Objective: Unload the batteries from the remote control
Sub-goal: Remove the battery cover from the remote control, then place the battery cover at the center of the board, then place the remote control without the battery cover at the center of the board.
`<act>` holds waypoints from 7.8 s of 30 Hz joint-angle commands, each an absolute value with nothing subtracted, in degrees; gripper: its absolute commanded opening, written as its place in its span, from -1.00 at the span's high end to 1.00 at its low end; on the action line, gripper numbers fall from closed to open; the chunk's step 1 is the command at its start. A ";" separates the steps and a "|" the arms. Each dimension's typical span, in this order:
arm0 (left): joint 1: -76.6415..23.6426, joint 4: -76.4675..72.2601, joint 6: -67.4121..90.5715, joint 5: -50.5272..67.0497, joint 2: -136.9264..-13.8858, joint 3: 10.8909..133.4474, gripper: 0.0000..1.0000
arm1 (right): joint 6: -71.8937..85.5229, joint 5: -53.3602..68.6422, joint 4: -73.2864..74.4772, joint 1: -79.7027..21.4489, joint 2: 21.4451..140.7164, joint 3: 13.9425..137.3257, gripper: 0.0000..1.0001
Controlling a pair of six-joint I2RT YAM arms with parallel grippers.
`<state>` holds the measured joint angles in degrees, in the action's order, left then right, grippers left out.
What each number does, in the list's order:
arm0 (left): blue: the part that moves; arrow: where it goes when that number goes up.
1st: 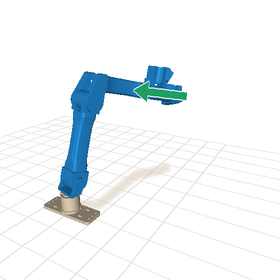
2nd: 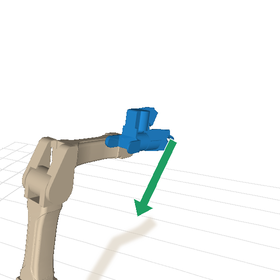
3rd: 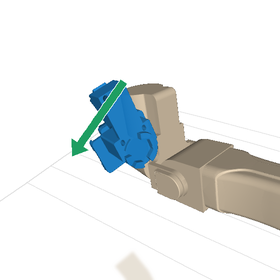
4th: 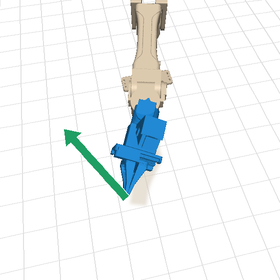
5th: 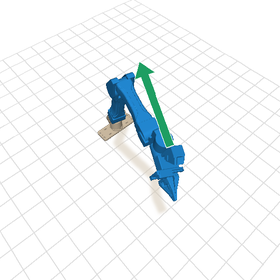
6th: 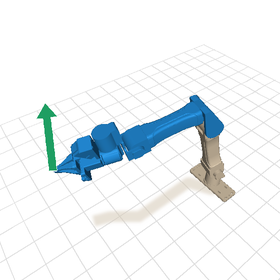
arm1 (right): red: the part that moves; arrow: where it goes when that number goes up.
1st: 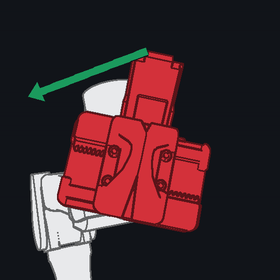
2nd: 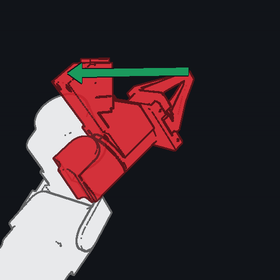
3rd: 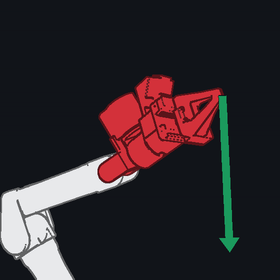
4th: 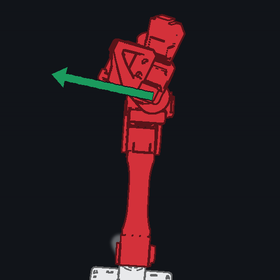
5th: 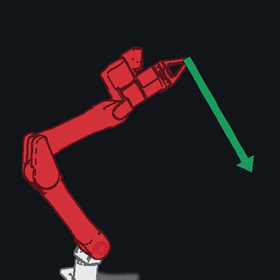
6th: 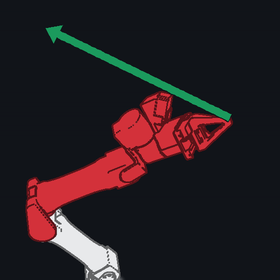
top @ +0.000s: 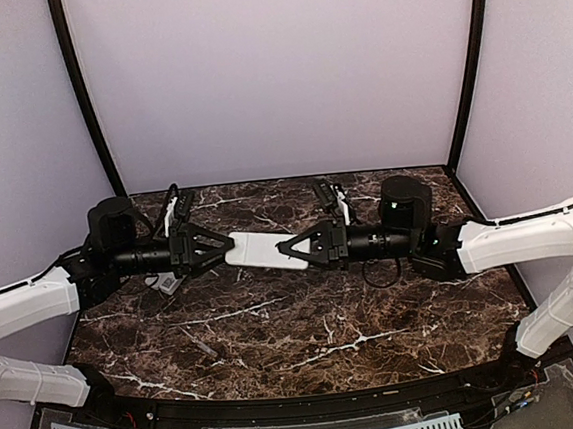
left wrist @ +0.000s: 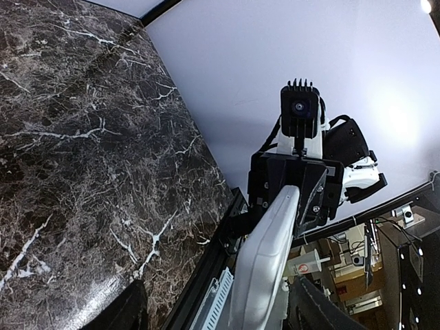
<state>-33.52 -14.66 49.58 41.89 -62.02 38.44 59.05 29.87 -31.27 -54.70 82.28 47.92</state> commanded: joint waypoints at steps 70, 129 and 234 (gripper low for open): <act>-33.69 -15.00 51.47 43.00 -59.39 38.23 0.68 | 59.08 26.96 -30.43 -54.49 80.64 48.38 1.00; -38.45 19.73 27.93 13.73 -77.07 64.15 1.00 | 50.33 9.94 -13.29 -54.44 63.81 43.47 1.00; -16.97 27.16 28.09 13.67 -63.92 51.70 -0.68 | 48.37 34.14 -5.44 -52.21 95.81 52.85 1.00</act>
<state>-17.23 25.56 26.94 15.57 -66.48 53.45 49.36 29.17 -2.76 -52.56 93.80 49.93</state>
